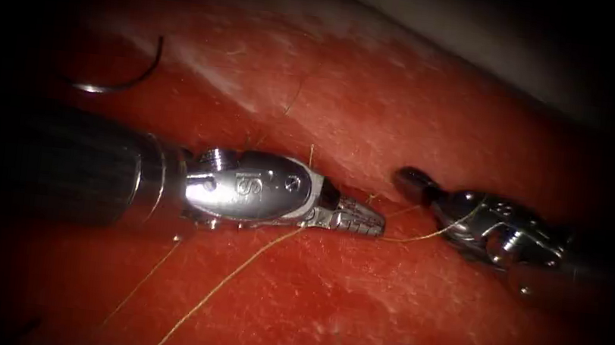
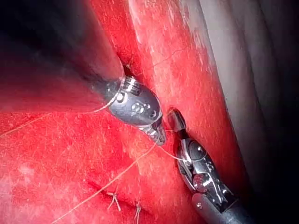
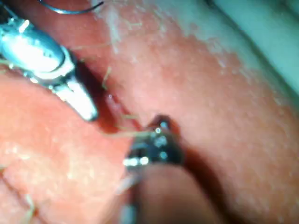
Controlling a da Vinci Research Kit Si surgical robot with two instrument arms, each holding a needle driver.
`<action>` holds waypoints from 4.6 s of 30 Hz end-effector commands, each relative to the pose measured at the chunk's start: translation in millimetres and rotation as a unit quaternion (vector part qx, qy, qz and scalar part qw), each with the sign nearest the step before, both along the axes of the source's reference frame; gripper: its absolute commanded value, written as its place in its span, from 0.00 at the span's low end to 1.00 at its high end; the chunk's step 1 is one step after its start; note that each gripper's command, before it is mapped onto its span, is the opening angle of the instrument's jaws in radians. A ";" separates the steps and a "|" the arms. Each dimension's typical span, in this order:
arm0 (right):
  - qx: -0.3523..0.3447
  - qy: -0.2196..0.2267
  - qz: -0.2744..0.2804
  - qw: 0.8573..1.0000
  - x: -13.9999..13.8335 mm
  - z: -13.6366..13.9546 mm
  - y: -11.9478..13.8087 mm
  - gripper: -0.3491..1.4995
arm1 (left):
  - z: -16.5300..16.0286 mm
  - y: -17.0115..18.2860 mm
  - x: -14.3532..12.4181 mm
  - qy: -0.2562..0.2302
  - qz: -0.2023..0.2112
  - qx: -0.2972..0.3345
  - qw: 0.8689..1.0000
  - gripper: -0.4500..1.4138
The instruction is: Wound Closure
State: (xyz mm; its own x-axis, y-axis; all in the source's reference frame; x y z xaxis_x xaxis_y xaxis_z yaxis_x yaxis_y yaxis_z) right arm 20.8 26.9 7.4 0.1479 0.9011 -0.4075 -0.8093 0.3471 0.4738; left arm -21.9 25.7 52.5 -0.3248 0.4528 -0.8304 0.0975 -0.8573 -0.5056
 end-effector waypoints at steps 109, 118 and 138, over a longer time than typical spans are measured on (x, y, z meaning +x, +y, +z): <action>-0.094 0.033 -0.070 0.993 0.1 -7.8 -1.1 0.88 | 1.2 36.2 9.2 0.051 -0.141 0.022 0.988 0.05; -0.085 0.051 -0.026 0.995 0.0 -4.3 2.6 0.91 | -5.9 34.4 7.8 0.032 -0.121 0.018 0.992 0.05; -0.021 0.152 0.067 0.986 1.2 1.0 3.7 0.91 | -12.8 33.5 9.4 0.014 -0.102 0.008 0.995 0.05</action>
State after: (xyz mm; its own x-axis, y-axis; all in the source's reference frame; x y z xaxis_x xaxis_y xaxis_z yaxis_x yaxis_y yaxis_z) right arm 21.3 30.4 8.3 -0.1250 0.8882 -0.4422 -0.6703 0.2530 0.6976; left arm -11.7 58.9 38.6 -0.2479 0.5261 -0.8135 -0.0921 -0.8487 -0.5209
